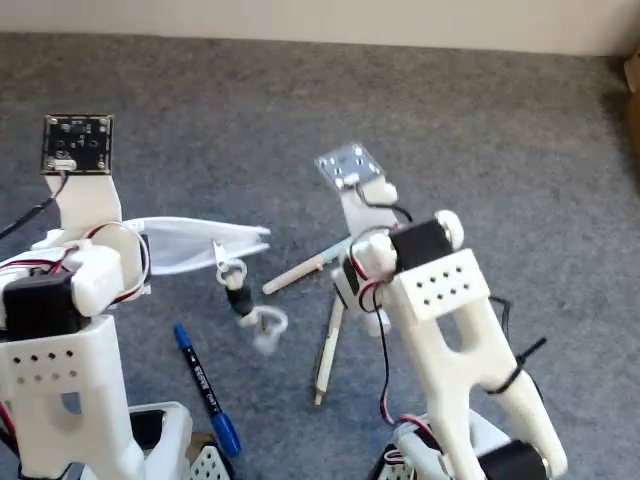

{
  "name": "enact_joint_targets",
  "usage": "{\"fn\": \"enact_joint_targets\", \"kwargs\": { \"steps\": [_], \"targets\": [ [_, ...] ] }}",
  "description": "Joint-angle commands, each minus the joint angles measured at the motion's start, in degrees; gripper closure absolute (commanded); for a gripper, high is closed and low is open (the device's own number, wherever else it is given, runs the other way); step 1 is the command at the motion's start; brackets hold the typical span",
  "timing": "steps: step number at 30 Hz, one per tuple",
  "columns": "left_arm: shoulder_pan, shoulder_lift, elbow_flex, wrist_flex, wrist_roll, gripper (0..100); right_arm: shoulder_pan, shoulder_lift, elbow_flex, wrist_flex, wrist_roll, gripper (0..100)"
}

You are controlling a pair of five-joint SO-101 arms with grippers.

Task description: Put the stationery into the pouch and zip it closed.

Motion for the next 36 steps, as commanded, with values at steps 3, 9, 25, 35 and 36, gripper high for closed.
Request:
{"fn": "enact_joint_targets", "kwargs": {
  "steps": [3,9,25,35,36],
  "targets": [
    [2.77,1.1,3.03,-3.78,1.76,99,1.1,-7.96,10.95,-6.9,1.32,99.3],
    [2.51,0.75,5.32,-5.19,1.85,99,3.38,-9.19,19.56,-14.2,1.41,99.0],
    [2.42,0.75,5.32,-4.84,1.76,99,3.21,5.32,23.6,-18.51,1.05,88.9],
    [2.42,0.75,5.58,-4.75,1.58,99,3.56,18.51,17.71,-21.32,0.97,88.9],
    [2.42,0.75,5.58,-4.75,1.58,99,3.56,19.12,17.45,-21.58,0.97,88.9]
  ]
}}
